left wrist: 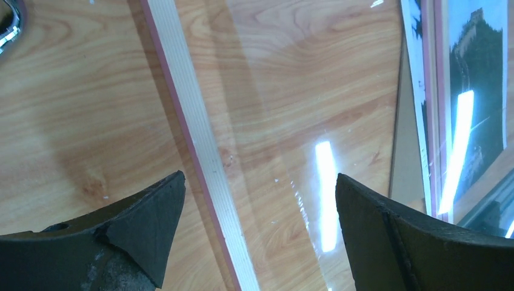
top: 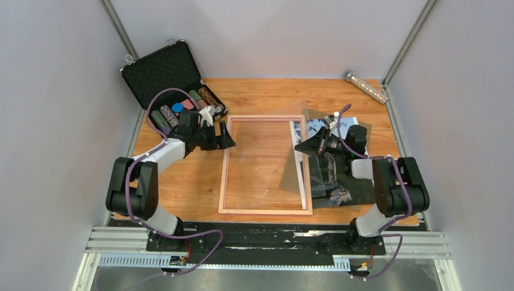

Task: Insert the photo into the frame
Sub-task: Place the photo frame item in the photo frame.

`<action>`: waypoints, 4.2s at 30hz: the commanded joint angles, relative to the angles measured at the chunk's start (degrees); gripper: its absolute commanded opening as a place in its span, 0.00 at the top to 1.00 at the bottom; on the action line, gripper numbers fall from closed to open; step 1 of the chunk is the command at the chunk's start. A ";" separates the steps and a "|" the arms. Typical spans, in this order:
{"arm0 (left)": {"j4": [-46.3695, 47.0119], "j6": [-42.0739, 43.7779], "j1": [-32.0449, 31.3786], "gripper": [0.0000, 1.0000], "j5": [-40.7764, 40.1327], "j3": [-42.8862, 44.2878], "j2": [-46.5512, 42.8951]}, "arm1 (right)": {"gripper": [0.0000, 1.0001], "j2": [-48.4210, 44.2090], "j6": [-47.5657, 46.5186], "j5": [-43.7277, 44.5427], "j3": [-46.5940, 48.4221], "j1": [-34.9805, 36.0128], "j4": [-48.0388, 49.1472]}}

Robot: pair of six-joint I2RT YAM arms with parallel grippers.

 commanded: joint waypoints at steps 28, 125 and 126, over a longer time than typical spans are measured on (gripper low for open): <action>-0.45 10.75 3.06 0.00 -0.17 0.95 -8.59 | 1.00 5.28 1.23 11.56 -1.25 9.29 11.35; 10.29 4.25 -1.69 0.00 5.67 -7.21 1.60 | 0.89 14.34 -5.96 16.81 3.41 10.64 -4.59; 10.21 4.30 -1.69 0.00 5.61 -7.25 1.42 | 0.88 14.22 -6.61 17.01 3.77 10.62 -5.65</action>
